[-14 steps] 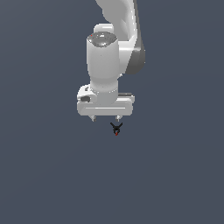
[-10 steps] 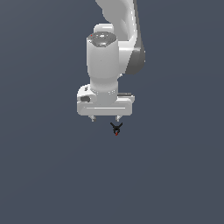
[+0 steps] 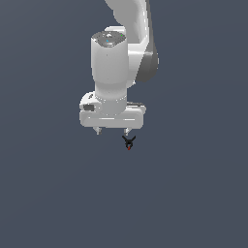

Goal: Pick up the object and move it to a goal position.

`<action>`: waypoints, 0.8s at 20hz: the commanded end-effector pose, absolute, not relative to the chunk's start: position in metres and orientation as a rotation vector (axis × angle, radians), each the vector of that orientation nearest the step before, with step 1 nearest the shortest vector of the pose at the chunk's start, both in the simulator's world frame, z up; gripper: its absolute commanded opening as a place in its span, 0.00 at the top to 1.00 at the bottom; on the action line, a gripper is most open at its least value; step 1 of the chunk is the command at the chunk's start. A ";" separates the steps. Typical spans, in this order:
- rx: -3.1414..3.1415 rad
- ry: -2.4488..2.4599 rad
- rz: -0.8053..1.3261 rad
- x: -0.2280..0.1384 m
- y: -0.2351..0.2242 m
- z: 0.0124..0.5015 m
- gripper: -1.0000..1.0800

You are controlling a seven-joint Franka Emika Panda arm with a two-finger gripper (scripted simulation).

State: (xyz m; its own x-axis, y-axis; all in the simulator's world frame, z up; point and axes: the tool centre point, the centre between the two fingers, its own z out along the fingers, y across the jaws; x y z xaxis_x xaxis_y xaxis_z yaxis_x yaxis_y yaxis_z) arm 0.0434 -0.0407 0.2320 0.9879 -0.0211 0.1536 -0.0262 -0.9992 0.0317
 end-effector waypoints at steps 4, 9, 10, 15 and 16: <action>3.105 -0.036 0.217 0.038 -0.033 0.215 0.04; 3.119 -0.039 0.164 0.023 -0.017 0.174 0.04; 3.122 -0.041 0.149 0.018 -0.012 0.164 0.04; 3.135 -0.048 0.069 -0.012 0.010 0.107 0.04; 3.137 -0.049 0.056 -0.017 0.014 0.099 0.04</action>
